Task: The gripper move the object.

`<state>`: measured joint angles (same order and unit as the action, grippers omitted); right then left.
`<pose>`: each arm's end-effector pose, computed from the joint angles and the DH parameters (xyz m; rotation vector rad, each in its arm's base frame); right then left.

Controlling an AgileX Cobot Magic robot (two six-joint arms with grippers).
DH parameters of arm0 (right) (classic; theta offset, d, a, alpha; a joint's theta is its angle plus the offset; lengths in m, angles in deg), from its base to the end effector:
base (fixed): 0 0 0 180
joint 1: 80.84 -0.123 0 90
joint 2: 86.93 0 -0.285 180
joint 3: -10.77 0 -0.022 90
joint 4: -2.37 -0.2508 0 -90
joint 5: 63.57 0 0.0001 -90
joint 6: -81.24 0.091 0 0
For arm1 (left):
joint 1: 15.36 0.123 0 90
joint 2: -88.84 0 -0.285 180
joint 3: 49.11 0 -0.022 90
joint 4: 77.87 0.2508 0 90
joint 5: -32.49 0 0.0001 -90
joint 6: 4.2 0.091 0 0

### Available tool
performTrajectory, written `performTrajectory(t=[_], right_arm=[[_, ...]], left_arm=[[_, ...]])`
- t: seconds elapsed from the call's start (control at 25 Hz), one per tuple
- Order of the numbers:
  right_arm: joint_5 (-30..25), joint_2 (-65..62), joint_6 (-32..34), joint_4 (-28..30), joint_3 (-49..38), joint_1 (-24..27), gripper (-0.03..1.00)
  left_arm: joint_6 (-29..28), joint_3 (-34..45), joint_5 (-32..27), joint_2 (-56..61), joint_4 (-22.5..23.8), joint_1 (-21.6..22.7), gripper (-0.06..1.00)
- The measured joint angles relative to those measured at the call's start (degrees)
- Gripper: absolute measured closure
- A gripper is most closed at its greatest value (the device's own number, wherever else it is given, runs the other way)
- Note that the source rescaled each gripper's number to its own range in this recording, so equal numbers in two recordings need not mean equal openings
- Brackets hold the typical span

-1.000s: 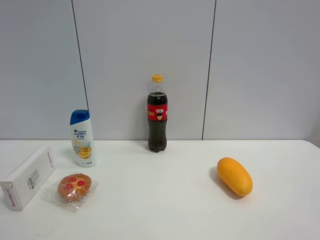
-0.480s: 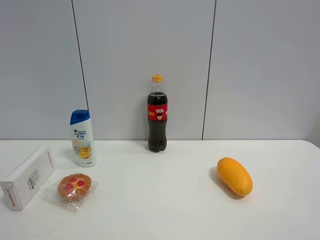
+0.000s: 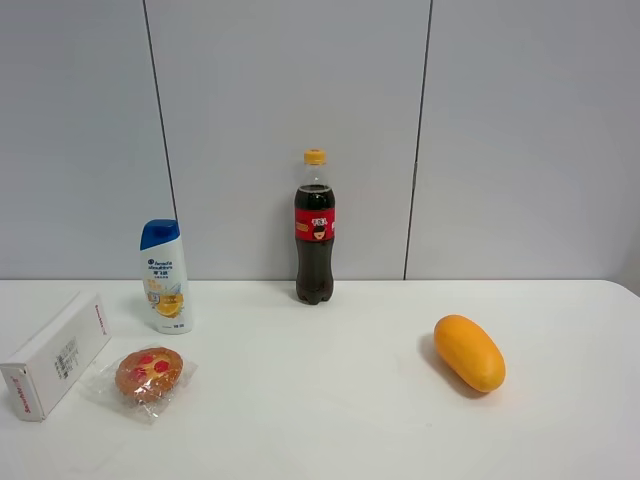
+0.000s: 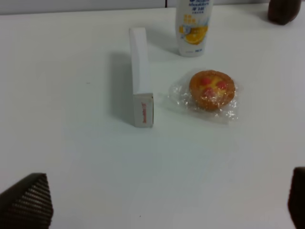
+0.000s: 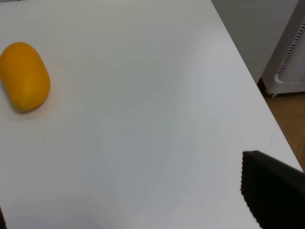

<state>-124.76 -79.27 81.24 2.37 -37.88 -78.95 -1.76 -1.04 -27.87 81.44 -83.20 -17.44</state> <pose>-0.0053 0.0002 0.2763 0.0338 2.0505 -0.0205 -0.0071 -0.0071 0.2805 0.0844 2.0180 -0.1069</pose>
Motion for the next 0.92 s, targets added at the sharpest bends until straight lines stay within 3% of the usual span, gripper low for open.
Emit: performTrajectory(t=[0.2, 0.48, 0.92], right_arm=[[0.0, 0.0, 0.0, 0.0, 0.0, 0.0, -0.03], [0.0, 0.0, 0.0, 0.0, 0.0, 0.0, -0.03], [0.0, 0.0, 0.0, 0.0, 0.0, 0.0, -0.03]], left_arm=[[0.1, 0.0, 0.0, 0.0, 0.0, 2.7, -0.06], [0.1, 0.0, 0.0, 0.0, 0.0, 14.0, -0.06], [0.1, 0.0, 0.0, 0.0, 0.1, 14.6, -0.06]])
